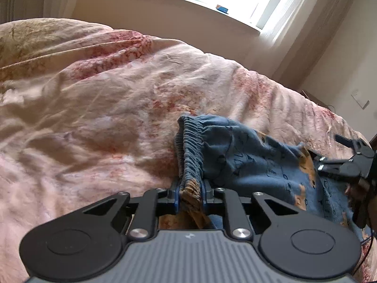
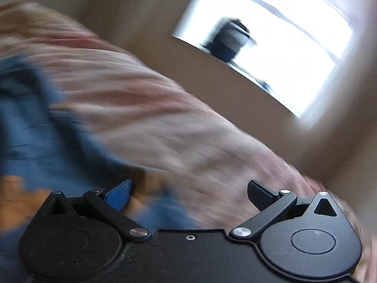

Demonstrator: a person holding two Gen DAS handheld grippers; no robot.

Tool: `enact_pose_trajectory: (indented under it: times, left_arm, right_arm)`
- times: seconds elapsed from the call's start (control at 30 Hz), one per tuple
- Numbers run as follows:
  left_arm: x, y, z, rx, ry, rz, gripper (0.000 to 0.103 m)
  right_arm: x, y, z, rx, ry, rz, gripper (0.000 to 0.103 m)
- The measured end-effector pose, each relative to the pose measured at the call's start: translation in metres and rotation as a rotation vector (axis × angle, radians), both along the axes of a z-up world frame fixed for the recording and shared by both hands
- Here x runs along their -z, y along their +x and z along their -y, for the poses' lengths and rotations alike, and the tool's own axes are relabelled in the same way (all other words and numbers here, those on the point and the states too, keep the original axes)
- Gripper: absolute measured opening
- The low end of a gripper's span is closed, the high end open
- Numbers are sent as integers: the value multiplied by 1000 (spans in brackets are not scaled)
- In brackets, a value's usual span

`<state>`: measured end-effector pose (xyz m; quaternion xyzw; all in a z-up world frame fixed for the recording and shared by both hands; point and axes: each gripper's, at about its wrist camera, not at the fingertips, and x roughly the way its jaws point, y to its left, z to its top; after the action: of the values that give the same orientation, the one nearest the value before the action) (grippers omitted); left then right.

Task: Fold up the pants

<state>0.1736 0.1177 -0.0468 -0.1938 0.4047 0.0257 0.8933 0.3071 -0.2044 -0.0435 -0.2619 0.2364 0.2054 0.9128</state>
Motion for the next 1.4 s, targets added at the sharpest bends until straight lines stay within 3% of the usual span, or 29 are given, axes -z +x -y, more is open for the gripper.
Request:
enact_pose_trajectory:
  times: [0.07,0.13,0.17,0.2,0.27,0.37,0.5,0.57,0.67,0.77,0.93,1.13,1.27,1.4]
  left_arm:
    - [0,-1,0,5,1,3,19]
    - [0,-1,0,17,-4,3,27]
    - [-1,-2,-1,5,3,0,45]
    - [-3,-4,0,-16,20,-5,73]
    - [-12,-12,5,-74,92,33,91]
    - [-28,-15,25,-54,214,121,91]
    - [-44,-5,81,113,367,251,102]
    - [-41,5,118,217,435,282,102]
    - [-20,28,168,346,533,218,102]
    - [11,53,187,311,644,50,102]
    - [15,39,161,287,570,-3,103]
    - [-9,23,154,359,593,-94,103]
    - [-56,45,178,476,496,-149,103]
    - [-107,88,246,563,492,-126,103]
  right_arm:
    - [-5,10,17,142,-19,30,102]
    - [-17,0,34,164,50,31,102]
    - [-24,-11,40,136,109,3,102]
    - [-29,-27,43,95,151,-32,102]
    - [-31,-62,42,17,158,-75,102]
    - [-24,-112,42,-46,131,-118,102]
    - [-6,-149,55,73,105,-78,102]
    - [3,-152,62,132,82,-108,102]
    - [3,-152,81,221,88,-99,102]
    - [4,-145,111,339,95,-126,102]
    - [3,-147,194,605,249,-225,102]
    - [-15,-167,285,880,460,-187,103]
    - [-22,-164,317,902,535,-181,103]
    - [-14,-164,347,894,642,-217,103]
